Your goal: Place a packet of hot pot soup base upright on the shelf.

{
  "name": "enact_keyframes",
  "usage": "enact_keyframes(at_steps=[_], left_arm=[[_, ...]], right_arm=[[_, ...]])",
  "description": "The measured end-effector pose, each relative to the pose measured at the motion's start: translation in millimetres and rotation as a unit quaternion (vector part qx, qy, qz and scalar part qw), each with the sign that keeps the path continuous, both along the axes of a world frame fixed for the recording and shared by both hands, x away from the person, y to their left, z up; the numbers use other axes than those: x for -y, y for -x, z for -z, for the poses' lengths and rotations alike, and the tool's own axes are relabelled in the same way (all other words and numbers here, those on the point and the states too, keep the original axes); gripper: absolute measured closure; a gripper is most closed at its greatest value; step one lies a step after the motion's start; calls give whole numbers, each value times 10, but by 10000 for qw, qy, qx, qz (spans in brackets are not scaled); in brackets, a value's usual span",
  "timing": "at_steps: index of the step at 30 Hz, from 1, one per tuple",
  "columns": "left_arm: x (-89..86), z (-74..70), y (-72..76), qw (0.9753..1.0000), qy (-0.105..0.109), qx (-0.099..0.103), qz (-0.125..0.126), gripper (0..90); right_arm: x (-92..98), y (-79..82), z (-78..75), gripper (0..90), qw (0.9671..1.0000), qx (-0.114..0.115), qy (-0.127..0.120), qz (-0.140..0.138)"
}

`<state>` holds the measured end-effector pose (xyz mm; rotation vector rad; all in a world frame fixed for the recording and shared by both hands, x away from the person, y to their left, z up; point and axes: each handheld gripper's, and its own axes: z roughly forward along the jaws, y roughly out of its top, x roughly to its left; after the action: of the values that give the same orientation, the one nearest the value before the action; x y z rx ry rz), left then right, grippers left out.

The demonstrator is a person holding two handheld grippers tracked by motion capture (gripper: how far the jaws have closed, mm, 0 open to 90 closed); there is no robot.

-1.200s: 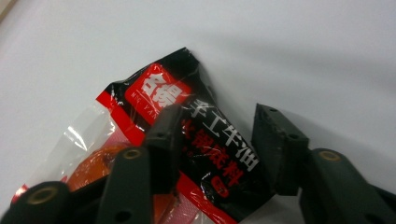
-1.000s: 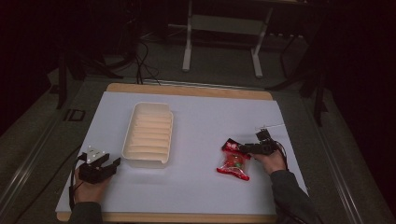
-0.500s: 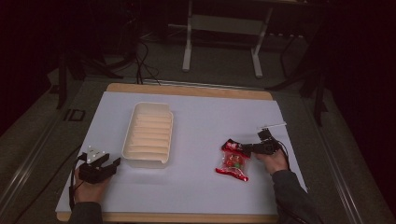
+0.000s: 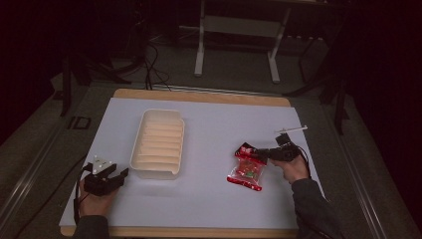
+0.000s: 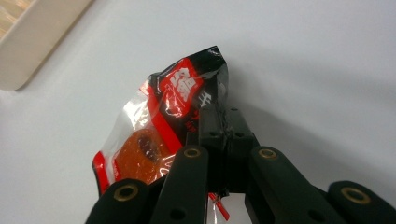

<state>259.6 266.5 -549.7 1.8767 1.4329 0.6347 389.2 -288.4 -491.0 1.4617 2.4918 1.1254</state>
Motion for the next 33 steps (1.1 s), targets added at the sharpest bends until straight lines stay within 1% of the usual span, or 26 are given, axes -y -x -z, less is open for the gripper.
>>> enact_keyframes(at_steps=[4,10,12,13,15,27,33], left_arm=[[0,0,0,10000,2,4,1,499],[0,0,0,10000,-7,-5,-1,499],[0,0,0,10000,-7,-5,-1,499],[0,1,-1,10000,3,2,-4,499],[-1,1,-1,10000,6,2,-4,499],[-6,1,-2,10000,17,-3,-17,498],[-7,1,-2,10000,22,0,-18,498]], right_arm=[[-23,3,-71,887,10000,72,-10,-61],[-70,2,-226,887,9995,260,3,-156],[-77,2,-245,887,9995,280,3,-160],[-99,2,-304,888,9991,358,-5,-211],[-118,0,-346,889,9988,419,-2,-254],[-302,-26,-544,890,9964,650,184,-510],[-388,-34,-610,891,9950,707,281,-640]])
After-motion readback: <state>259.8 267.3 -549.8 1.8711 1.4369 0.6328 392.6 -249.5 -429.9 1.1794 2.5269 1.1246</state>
